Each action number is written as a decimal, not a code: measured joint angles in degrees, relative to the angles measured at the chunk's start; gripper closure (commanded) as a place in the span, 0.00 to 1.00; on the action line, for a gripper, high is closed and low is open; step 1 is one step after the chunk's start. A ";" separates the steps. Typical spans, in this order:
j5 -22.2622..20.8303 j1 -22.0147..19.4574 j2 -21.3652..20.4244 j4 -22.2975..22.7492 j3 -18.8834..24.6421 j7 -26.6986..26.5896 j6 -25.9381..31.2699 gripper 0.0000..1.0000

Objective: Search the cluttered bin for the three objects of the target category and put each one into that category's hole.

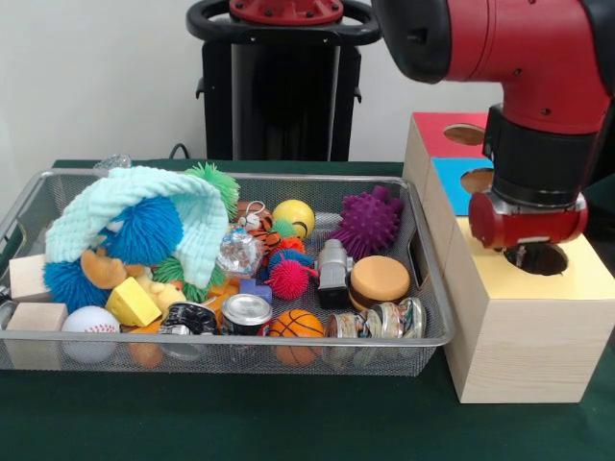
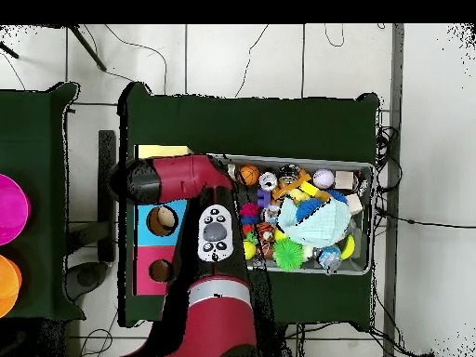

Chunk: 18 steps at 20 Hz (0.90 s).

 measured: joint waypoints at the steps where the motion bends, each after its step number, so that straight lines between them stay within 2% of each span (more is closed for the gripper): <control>1: -0.01 -0.01 -0.60 0.35 0.00 0.00 0.09 1.00; 18: 0.36 -0.21 -9.78 3.65 0.12 0.00 7.86 1.00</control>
